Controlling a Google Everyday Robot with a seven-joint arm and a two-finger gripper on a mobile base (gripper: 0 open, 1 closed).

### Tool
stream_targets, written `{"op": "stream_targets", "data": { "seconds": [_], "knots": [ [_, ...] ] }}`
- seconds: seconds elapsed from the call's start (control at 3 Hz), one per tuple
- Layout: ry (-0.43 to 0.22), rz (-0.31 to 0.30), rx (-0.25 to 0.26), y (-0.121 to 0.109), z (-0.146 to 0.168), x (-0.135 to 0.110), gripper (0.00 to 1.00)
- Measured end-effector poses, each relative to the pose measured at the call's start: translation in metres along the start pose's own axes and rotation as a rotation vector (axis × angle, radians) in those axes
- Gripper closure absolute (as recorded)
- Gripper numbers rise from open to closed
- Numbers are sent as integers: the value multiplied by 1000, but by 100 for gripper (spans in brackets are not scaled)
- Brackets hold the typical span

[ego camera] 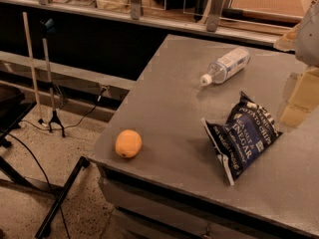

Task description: Pick orange

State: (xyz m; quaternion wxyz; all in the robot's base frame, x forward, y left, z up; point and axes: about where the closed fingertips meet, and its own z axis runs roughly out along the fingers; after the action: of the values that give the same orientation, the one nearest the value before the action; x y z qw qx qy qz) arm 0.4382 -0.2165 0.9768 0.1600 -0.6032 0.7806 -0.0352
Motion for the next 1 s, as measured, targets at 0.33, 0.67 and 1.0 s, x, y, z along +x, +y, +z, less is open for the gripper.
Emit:
{"op": "stream_targets", "data": {
  "seconds": [0.33,0.67,1.0],
  "knots": [
    [0,0,0,0,0,0,0],
    [-32,-73,12,4,-3,-25,0],
    [-97,-204,7,15,-5,-71,0]
  ]
}}
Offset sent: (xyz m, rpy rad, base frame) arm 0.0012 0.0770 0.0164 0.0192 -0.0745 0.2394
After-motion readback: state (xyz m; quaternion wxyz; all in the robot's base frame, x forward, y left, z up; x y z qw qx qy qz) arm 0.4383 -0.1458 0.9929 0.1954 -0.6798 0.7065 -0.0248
